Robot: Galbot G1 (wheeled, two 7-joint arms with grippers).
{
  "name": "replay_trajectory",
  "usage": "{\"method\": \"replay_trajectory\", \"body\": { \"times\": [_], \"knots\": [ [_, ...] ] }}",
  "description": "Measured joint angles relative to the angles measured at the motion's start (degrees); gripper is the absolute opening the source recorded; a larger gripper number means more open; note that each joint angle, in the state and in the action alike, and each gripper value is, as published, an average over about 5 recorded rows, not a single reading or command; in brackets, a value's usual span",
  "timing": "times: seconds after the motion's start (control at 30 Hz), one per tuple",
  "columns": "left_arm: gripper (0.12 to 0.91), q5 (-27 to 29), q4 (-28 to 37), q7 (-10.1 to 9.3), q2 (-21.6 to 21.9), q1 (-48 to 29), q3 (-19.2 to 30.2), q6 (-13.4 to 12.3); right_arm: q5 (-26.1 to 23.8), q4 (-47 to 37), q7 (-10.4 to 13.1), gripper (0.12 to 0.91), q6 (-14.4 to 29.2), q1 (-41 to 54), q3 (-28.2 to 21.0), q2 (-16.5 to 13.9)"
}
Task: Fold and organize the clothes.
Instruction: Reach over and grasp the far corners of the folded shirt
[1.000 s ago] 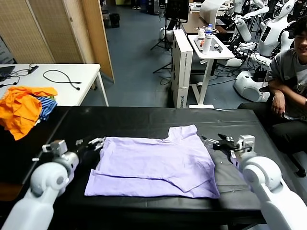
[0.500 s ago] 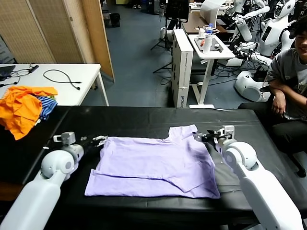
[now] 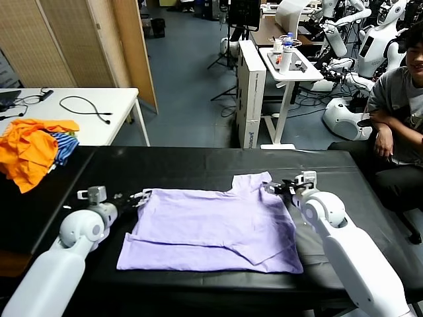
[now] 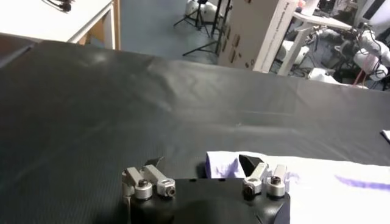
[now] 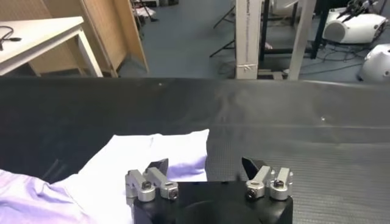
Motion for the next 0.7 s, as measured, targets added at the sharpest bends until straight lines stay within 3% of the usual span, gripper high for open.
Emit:
{"method": "replay_trajectory", "body": {
  "times": [0.2,0.37,0.47,0.6,0.7],
  "knots": [
    [0.581,0.0,0.1,0.72,-0.3,0.0,0.1,-0.3,-0.4,-0.5,-0.3,0.539,0.0,0.0,-0.2,0.5],
    [0.349,-0.1,-0.2,1.08,-0.5,0.2,0.2,-0.5,-0.8,-1.0,-0.8,0.280,0.2,0.1,-0.2,0.8],
    [0.229,0.0,-0.2,1.21,-0.6,0.4,0.2,-0.6,-0.8,-0.9,-0.9,0.164,0.3,0.0,0.0,0.8],
    [0.157,0.2,-0.2,1.29,-0.7,0.6,0.2,-0.7,-0.7,0.0,-0.8,0.140,0.4,-0.5,0.6,0.6],
    [0.144,0.3,-0.3,1.29,-0.7,0.6,0.2,-0.9,-0.2,1.1,-0.6,0.140,0.6,-1.2,1.1,0.2]
  ]
}}
